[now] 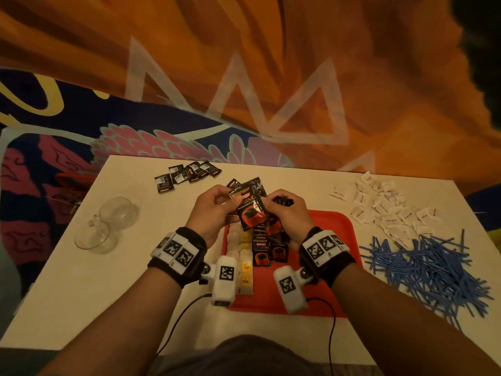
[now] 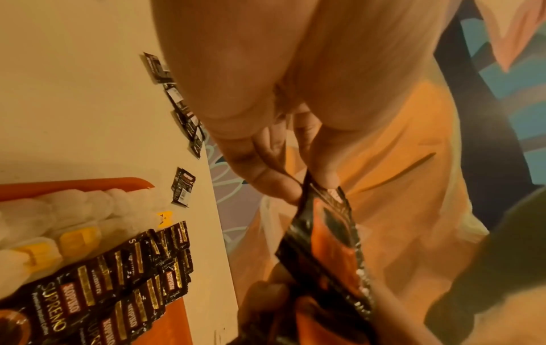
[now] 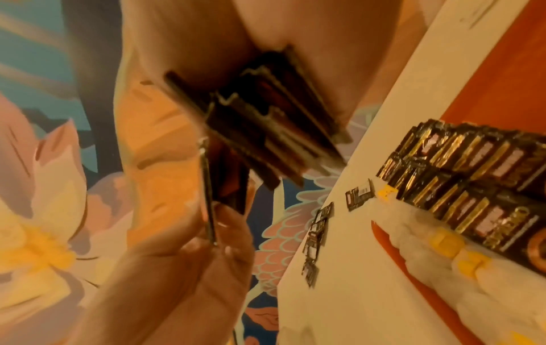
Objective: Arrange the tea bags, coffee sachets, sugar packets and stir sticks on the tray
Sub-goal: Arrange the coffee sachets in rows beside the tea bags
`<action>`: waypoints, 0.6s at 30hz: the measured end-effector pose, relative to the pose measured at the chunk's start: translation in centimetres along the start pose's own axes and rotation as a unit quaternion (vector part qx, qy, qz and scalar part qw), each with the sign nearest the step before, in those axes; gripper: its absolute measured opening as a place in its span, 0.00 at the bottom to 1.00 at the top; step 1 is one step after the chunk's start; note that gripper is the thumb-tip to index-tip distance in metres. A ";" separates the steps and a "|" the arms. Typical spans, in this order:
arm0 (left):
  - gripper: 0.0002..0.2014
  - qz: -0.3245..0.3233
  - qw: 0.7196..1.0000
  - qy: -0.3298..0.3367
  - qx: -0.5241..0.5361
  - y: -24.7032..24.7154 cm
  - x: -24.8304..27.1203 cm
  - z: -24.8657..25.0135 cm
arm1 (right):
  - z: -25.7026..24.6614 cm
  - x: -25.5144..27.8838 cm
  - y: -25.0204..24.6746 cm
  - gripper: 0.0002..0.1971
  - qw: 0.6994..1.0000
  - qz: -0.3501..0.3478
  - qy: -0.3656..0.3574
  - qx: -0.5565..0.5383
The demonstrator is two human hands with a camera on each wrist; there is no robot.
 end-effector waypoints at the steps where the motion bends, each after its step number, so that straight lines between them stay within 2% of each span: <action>1: 0.04 -0.002 1.000 0.012 -0.016 0.3 0.0 0.1 | 0.1 0.1 0.2 0.08 0.999 -0.023 0.012 -0.021; 5: 0.06 -0.006 0.999 0.029 -0.033 0.2 -0.2 0.4 | 0.2 0.1 0.1 0.06 0.990 -0.088 0.063 -0.091; 6: 0.06 -0.015 0.999 0.032 -0.037 0.2 -0.1 0.6 | 0.3 0.1 0.0 0.10 0.985 -0.101 0.082 -0.116; 9: 0.06 -0.060 0.995 0.041 -0.064 0.9 0.4 0.8 | 0.2 0.2 0.4 0.29 0.970 -0.160 0.114 -0.142; 10: 0.06 -0.067 0.993 0.050 -0.086 1.3 0.6 0.8 | 0.1 0.4 0.7 0.31 0.968 -0.177 0.115 -0.136; 13: 0.07 -0.022 0.974 0.116 -0.195 2.0 0.7 0.8 | -0.2 0.8 1.7 0.23 0.966 -0.189 0.111 -0.134; 15: 0.08 0.026 0.963 0.148 -0.223 2.1 0.8 1.0 | -0.2 0.9 1.9 0.20 0.967 -0.177 0.107 -0.148; 18: 0.08 0.051 0.953 0.167 -0.246 2.4 1.2 1.1 | -0.3 1.0 1.8 0.14 0.970 -0.160 0.102 -0.152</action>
Point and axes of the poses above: each hand's wrist, its own x-axis away from the middle knuckle, its own y-axis out of the palm, z = x × y, the point moved 4 cm from there along -x, towards the middle knuckle, and after that the axes turned 8 degrees about z, right-handed, at the moved point
